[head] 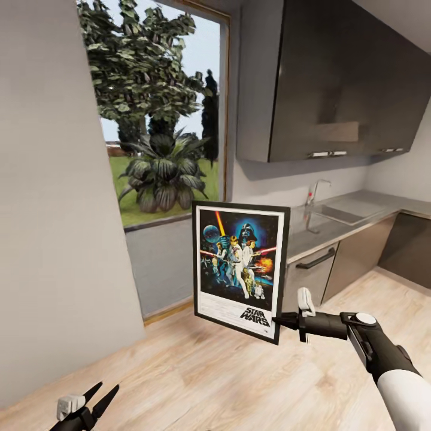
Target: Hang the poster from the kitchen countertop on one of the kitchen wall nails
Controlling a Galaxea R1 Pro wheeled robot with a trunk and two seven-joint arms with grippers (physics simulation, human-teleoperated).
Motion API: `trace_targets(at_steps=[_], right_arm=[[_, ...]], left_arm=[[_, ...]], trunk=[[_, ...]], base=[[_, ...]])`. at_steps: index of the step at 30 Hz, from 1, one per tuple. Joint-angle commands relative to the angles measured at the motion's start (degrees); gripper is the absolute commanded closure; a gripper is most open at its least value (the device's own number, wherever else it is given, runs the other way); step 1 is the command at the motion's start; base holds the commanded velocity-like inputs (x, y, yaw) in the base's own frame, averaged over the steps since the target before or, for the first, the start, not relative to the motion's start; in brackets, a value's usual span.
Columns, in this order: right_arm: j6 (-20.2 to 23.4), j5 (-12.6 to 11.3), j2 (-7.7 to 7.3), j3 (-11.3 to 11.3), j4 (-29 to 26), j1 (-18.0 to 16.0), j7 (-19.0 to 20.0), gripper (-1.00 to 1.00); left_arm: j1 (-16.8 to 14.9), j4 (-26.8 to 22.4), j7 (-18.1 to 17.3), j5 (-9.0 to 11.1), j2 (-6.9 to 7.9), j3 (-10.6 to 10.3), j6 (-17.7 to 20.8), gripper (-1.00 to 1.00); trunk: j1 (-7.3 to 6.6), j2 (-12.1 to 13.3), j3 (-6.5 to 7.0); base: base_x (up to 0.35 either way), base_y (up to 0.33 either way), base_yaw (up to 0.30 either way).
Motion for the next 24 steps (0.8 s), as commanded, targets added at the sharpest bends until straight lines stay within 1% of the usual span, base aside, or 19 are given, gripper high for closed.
trace_targets(at_steps=[1,24], right_arm=[[-0.10,0.44,0.04,-0.26,-0.09,-0.02,0.26,1.00],[-0.13,0.78,0.13,-0.04,-0.31,-0.04,0.26,1.00]], left_arm=[[-0.05,0.09,-0.14,-0.38,0.00,0.45,-0.26,-1.00],[-0.05,0.09,-0.14,-0.38,0.08,0.45,-0.26,-1.00]], trunk=[[0.01,-0.05,-0.03],[0.01,-0.05,-0.03]], base=[[-0.103,0.069,0.292],[-0.009,0.006,0.292]])
